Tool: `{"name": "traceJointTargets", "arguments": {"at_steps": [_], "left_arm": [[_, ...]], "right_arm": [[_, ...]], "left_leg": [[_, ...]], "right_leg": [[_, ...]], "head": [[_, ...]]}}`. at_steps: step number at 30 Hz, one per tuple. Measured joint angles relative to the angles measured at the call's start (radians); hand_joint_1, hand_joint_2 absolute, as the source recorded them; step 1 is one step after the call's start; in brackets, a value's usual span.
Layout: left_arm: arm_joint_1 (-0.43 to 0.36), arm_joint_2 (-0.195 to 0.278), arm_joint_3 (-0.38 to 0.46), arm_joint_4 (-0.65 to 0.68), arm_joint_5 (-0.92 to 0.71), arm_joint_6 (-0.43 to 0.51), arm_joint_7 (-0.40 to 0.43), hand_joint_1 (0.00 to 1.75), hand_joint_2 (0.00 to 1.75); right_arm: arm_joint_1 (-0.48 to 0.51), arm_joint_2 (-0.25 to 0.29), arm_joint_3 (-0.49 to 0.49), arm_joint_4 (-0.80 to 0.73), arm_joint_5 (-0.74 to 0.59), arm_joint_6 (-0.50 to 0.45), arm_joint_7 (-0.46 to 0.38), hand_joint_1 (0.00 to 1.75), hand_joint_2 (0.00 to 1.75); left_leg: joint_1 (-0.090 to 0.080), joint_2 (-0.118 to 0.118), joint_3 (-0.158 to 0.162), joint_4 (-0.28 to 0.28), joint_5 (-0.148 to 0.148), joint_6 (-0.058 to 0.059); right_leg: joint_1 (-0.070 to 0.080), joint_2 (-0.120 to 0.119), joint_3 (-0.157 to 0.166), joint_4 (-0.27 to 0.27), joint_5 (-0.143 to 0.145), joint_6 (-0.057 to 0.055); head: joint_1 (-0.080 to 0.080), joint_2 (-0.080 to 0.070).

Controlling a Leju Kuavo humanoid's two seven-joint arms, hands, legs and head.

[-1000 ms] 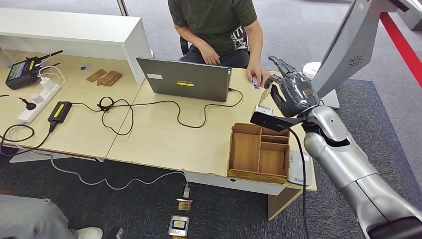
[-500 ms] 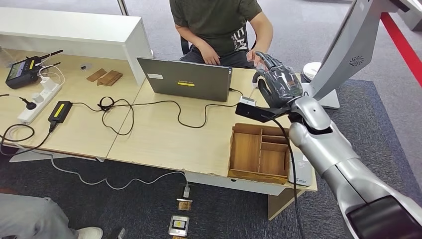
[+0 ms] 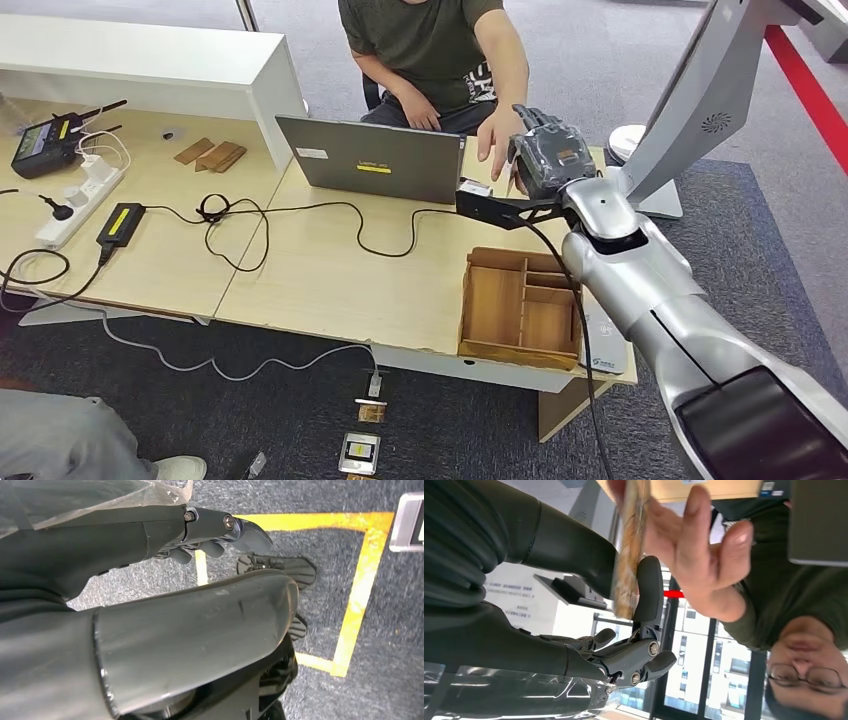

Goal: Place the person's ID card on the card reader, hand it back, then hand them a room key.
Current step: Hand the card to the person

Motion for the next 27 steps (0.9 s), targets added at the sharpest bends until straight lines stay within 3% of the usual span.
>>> {"name": "traceJointTargets", "arguments": {"at_steps": [16,18,20,22,27], "left_arm": [[-0.025,-0.005,-0.028,0.000,-0.005,-0.038,0.015,0.00,0.00],[-0.026,-0.005,-0.030,0.000,-0.005,-0.039,0.016,0.00,0.00],[-0.027,-0.005,-0.031,0.000,-0.004,-0.039,0.018,0.00,0.00],[-0.027,-0.005,-0.031,0.000,-0.003,-0.038,0.019,0.00,0.00],[-0.026,-0.005,-0.032,0.000,0.003,-0.026,0.020,0.00,0.00]], "right_arm": [[-0.019,-0.043,0.006,0.067,0.052,0.035,0.039,1.75,1.75],[-0.019,-0.046,0.005,0.071,0.059,0.035,0.037,0.87,1.75],[-0.019,-0.048,0.003,0.076,0.067,0.034,0.034,0.00,0.87],[-0.019,-0.048,0.000,0.079,0.068,0.031,0.024,0.00,0.00],[-0.020,-0.048,-0.012,0.084,0.080,0.028,0.014,0.00,0.00]], "left_leg": [[0.000,0.000,0.000,0.001,0.000,0.000],[0.000,0.000,0.000,0.001,0.000,0.000],[0.000,0.000,0.000,0.001,0.000,0.000],[0.000,0.000,0.000,0.001,0.000,0.000],[0.000,0.000,0.000,0.001,0.000,0.000]], "right_leg": [[0.000,0.000,0.000,0.000,0.000,0.000],[0.000,0.000,0.000,0.000,0.000,0.000],[0.000,0.000,0.000,0.000,0.000,0.000],[0.000,0.000,0.000,0.000,0.000,0.000],[0.000,0.000,0.000,0.000,0.000,0.000]], "head": [[0.000,0.000],[0.000,0.000],[0.000,0.000],[0.000,0.000],[0.000,0.000]]}}
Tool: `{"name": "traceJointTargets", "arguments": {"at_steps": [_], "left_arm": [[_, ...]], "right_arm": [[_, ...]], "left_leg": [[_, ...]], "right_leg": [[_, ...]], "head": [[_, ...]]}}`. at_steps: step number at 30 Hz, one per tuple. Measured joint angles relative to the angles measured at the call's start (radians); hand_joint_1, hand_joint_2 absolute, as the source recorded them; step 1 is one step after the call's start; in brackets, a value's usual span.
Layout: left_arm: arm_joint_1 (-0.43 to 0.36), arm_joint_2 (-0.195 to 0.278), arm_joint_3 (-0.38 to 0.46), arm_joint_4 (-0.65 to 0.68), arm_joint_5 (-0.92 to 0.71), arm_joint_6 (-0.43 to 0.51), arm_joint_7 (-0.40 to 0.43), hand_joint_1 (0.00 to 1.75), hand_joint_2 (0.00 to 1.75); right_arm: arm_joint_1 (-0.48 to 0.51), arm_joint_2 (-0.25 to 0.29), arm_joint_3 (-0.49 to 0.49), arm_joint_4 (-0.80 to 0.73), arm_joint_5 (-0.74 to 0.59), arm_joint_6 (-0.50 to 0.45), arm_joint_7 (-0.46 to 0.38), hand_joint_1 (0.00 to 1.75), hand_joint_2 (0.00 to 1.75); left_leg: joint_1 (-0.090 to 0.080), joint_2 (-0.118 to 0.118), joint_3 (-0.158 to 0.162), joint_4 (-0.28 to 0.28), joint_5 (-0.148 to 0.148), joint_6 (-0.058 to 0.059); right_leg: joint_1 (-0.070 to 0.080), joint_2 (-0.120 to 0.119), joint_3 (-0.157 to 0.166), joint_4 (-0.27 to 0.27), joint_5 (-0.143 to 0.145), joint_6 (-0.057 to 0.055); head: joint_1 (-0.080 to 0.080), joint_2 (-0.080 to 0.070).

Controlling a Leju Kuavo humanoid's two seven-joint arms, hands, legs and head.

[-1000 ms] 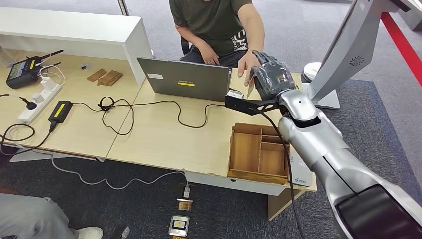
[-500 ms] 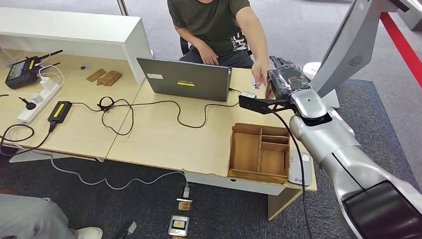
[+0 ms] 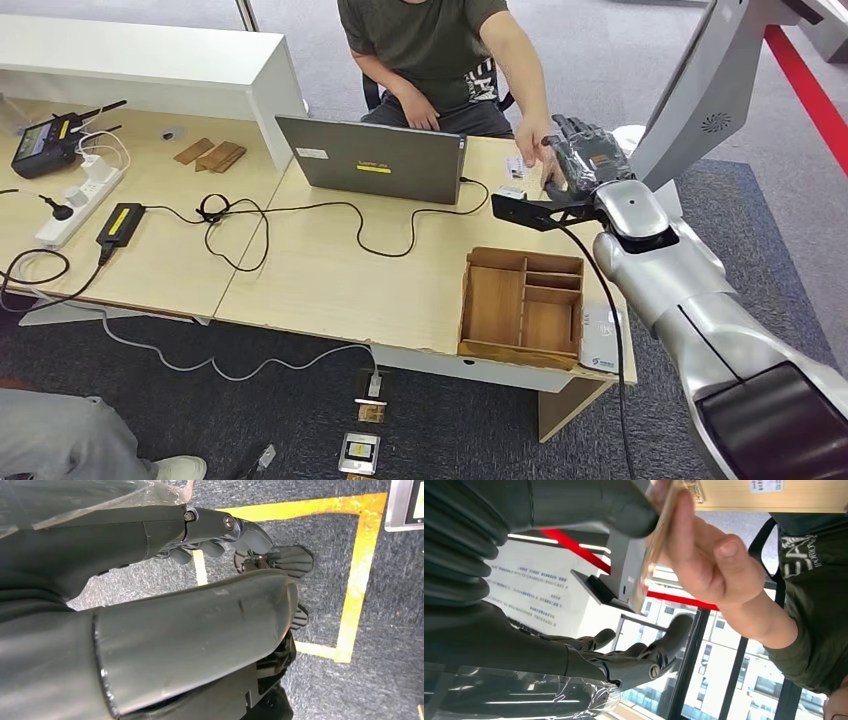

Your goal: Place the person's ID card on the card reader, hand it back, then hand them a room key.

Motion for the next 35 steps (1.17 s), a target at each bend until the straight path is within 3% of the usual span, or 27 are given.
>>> {"name": "traceJointTargets", "arguments": {"at_steps": [12,18,22,28,34,35], "left_arm": [[0.005,0.000,-0.008,0.000,0.012,0.021,0.001,0.00,0.00],[0.020,-0.001,-0.010,0.000,0.028,0.042,-0.006,0.00,0.00],[0.038,-0.002,-0.010,0.000,0.045,0.056,-0.004,0.00,0.00],[0.058,-0.005,-0.010,0.000,0.078,0.078,0.031,0.00,0.00],[0.065,-0.014,-0.002,0.000,0.123,0.096,0.052,0.00,0.00],[0.066,-0.015,0.000,0.000,0.126,0.096,0.052,0.00,0.00]], "right_arm": [[-0.005,0.006,-0.008,0.005,0.065,-0.012,0.009,0.00,0.00],[-0.024,-0.026,-0.010,0.012,0.153,-0.010,0.114,0.00,0.00],[-0.043,-0.120,-0.009,0.026,0.207,0.069,0.205,0.00,0.00],[-0.057,-0.329,-0.013,0.052,0.218,0.194,0.288,0.00,0.00],[-0.016,-0.573,-0.050,0.074,0.157,0.214,0.338,0.00,0.00],[-0.007,-0.594,-0.056,0.076,0.147,0.210,0.338,0.00,0.00]], "left_leg": [[0.000,0.000,0.000,0.000,0.000,0.000],[0.000,0.000,0.000,0.001,0.000,0.000],[0.000,-0.001,0.000,0.003,0.000,0.001],[-0.002,-0.001,-0.002,0.005,-0.003,0.004],[-0.002,-0.003,-0.001,0.007,-0.005,0.008],[-0.001,-0.003,-0.001,0.007,-0.006,0.009]], "right_leg": [[0.000,0.000,0.000,0.000,0.000,0.000],[0.000,0.000,0.000,-0.001,0.000,0.000],[0.000,-0.001,0.000,-0.002,0.000,0.001],[-0.002,-0.001,0.001,-0.003,0.001,0.003],[-0.001,-0.002,0.003,-0.005,-0.001,0.006],[-0.001,-0.002,0.004,-0.006,-0.001,0.006]], "head": [[0.000,0.000],[0.000,0.000],[0.000,0.000],[0.000,0.000],[0.000,0.000],[0.000,0.000]]}}
